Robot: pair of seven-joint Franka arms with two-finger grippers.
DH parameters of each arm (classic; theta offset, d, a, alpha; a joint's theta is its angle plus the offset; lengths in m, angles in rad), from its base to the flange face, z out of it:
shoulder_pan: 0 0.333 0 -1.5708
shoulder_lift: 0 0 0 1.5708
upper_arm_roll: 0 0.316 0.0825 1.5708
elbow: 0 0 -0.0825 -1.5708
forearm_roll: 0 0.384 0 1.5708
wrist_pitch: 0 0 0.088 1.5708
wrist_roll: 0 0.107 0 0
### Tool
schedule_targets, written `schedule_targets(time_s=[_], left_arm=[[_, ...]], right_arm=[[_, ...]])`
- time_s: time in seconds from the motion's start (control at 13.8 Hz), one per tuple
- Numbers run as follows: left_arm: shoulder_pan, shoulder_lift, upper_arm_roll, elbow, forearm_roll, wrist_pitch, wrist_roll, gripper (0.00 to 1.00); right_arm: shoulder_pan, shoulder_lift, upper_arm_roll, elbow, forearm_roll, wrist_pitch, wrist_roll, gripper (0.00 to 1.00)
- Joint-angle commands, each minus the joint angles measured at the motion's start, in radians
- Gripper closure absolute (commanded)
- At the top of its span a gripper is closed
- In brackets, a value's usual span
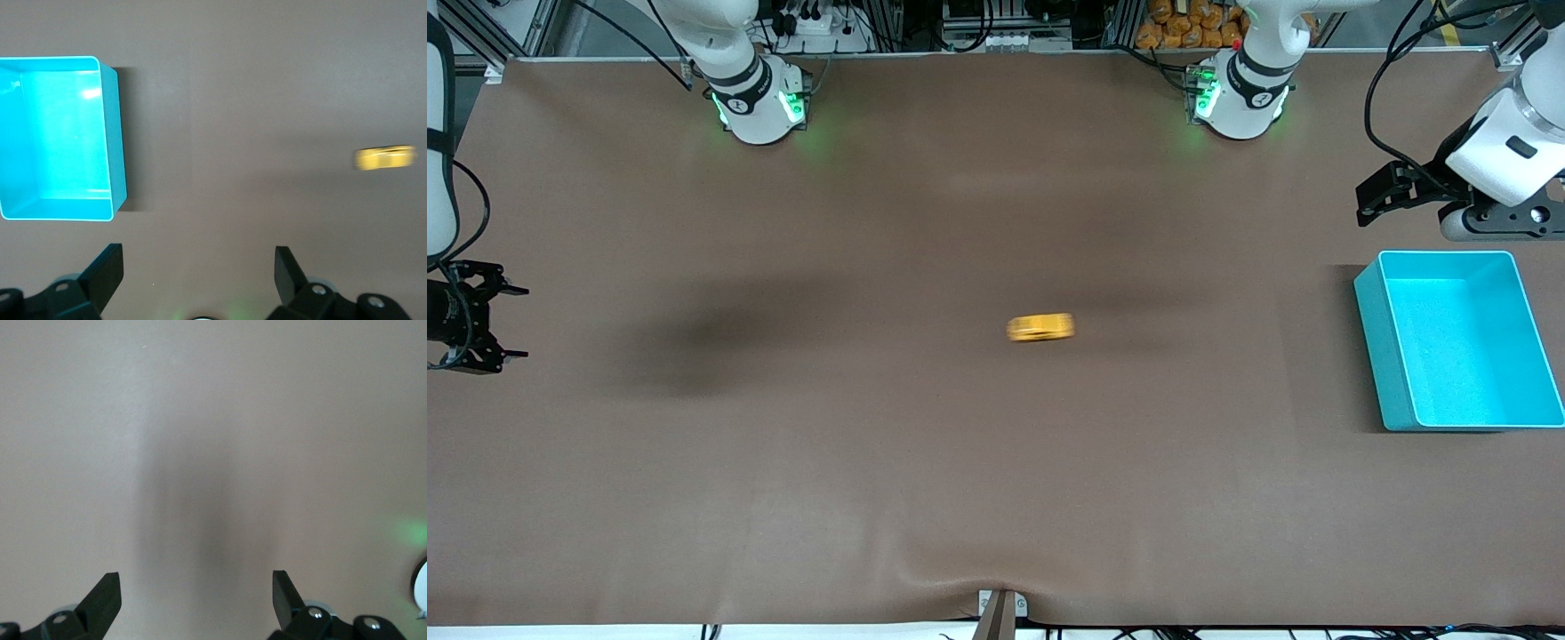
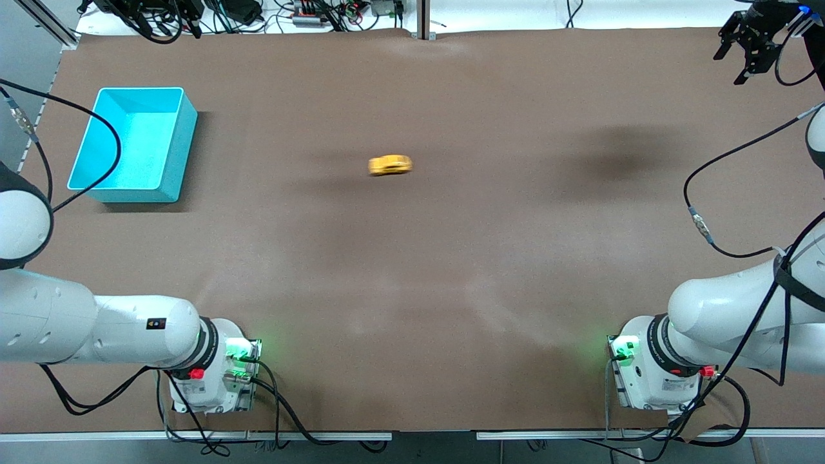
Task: Wind and store yellow beetle car
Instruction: 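Raise the right gripper away as the car drives toward the teal box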
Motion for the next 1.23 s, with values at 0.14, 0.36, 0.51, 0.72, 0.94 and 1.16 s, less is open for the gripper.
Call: schedule_targets(time_s=[0.14, 0.36, 0.51, 0.72, 0.94, 1.16], left_arm=[[0.008, 0.005, -0.004, 0.011, -0.007, 0.001, 0.006, 0.00], [0.008, 0.005, -0.004, 0.012, -0.007, 0.001, 0.006, 0.00], [0.008, 0.005, -0.004, 0.011, -0.007, 0.001, 0.006, 0.00], [0.008, 0.004, -0.004, 0.011, -0.007, 0.001, 0.006, 0.00], [0.005, 0.004, -0.005, 0.012, -0.007, 0.001, 0.006, 0.00], [0.008, 0.010, -0.004, 0.011, -0.006, 0.000, 0.003, 0.00]], right_arm=[[0.008, -0.029, 0.001, 0.038, -0.001, -0.051, -0.172, 0.00], [0.030, -0.029, 0.004, 0.057, 0.001, -0.051, -0.201, 0.00], [0.050, -0.031, 0.004, 0.057, 0.002, -0.051, -0.201, 0.00], [0.079, -0.029, 0.007, 0.057, 0.010, -0.051, -0.201, 0.00], [0.102, -0.029, 0.021, 0.057, 0.013, -0.052, -0.244, 0.00], [0.088, -0.035, 0.023, 0.092, 0.071, -0.135, -0.478, 0.00]])
